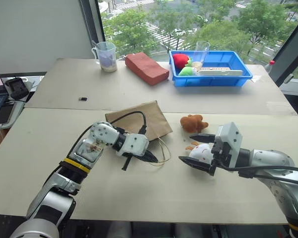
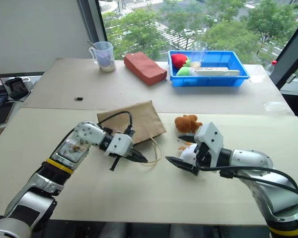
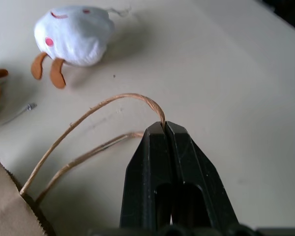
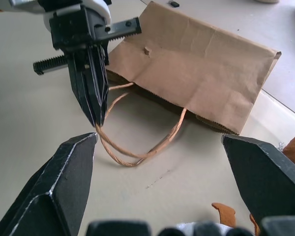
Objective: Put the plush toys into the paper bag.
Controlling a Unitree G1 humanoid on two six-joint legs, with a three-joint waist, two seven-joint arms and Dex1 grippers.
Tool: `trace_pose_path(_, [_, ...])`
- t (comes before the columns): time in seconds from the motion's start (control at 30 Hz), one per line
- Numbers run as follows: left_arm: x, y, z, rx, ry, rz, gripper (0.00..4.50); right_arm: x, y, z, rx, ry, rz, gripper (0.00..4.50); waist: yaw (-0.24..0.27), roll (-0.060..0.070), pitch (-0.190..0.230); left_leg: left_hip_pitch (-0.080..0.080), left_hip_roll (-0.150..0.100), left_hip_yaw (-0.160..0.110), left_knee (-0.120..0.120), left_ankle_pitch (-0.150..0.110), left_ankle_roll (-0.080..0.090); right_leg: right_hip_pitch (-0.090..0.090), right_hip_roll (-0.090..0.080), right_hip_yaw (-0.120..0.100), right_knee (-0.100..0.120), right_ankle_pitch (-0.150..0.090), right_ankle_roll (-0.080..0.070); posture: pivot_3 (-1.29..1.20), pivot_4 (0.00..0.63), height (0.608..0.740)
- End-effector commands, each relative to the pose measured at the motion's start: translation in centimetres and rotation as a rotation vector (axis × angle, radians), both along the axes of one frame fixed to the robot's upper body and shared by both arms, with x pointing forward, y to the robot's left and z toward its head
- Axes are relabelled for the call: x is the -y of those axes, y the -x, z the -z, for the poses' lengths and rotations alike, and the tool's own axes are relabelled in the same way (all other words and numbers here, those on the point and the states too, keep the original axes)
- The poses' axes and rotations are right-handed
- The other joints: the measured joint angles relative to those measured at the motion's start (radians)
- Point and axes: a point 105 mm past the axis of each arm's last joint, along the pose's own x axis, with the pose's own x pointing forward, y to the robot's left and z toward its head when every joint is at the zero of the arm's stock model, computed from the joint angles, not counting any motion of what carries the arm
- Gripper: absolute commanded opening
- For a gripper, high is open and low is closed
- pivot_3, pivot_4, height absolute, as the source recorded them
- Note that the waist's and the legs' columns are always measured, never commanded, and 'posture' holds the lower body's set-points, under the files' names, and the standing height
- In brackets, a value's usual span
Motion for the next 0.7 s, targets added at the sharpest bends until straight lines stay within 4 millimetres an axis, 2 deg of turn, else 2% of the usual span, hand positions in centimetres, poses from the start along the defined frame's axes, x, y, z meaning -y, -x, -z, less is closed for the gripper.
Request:
trace_pose_path(0.03, [-0.1,-0.3,-2.9,-0.002,0.088,-0.007,0.05,-0.3,0.2,-0.1,0.037,0.010,-0.016,4.50,0.001,0.000,0.000,0.000,0.000,0.000,0.000,0.000,0.000,0.000,0.000,0.000,0.000,0.000,0.000,0.00,0.150,0.740])
trace_pose_path(0.2, [-0.2,-1.1,-6.1,0.000,0.237,-0.050,0.05,-1.7,-0.5,1.0,0.023,-0.034,-0.033,4.50,0.000,0.000,0.000,-0.001,0.000,-0.002,0.001,0.000,0.000,0.000,0.002,0.001,0.000,0.000,0.000,0.00,0.150,0.740])
trace_pose_path(0.23, [-0.3,-1.2,-6.4,0.008,0.245,-0.054,0.00,-2.3,-1.0,1.1,0.022,-0.062,-0.032,3.99,0.000,0.000,0.000,-0.001,0.001,-0.002,0.001,0.000,0.000,0.000,0.003,0.001,0.000,0.000,0.000,0.00,0.150,0.740])
trace_pose_path(0.27, [-0.4,-1.3,-6.6,0.015,0.249,-0.055,0.00,-2.8,-1.3,1.2,0.021,-0.076,-0.041,3.77,-0.002,0.000,0.000,-0.001,0.001,-0.002,0.001,0.000,0.000,0.000,0.003,0.002,0.000,0.000,0.000,0.00,0.150,0.740])
trace_pose_path(0.33, [-0.5,-1.5,-7.1,0.030,0.257,-0.063,0.00,-4.1,-2.0,1.5,0.040,-0.072,-0.060,3.06,-0.005,0.000,0.000,-0.001,0.001,-0.003,0.001,0.000,0.000,0.000,0.004,0.003,0.000,0.000,0.000,0.00,0.150,0.740])
trace_pose_path(0.53, [-1.0,-1.8,-7.8,0.049,0.268,-0.067,0.00,-7.9,-4.3,0.9,0.075,-0.183,-0.052,1.01,-0.005,0.001,0.000,-0.001,0.002,-0.003,0.000,0.000,0.000,0.000,0.005,0.003,0.001,0.000,0.000,0.00,0.150,0.740])
trace_pose_path(0.63, [-0.8,-1.8,-8.6,0.066,0.319,-0.065,0.00,-9.3,-5.5,1.4,0.075,-0.225,-0.040,0.01,-0.003,0.001,0.000,-0.001,0.002,-0.003,0.000,0.000,0.000,0.000,0.005,0.003,0.001,0.000,0.000,0.00,0.150,0.740])
trace_pose_path(0.7, [-0.7,-1.9,-9.0,0.069,0.341,-0.065,0.00,-10.3,-6.3,1.9,0.080,-0.248,-0.030,0.01,-0.002,0.001,0.000,-0.002,0.002,-0.003,0.000,0.000,-0.001,0.000,0.005,0.003,0.001,0.000,0.000,0.00,0.150,0.740])
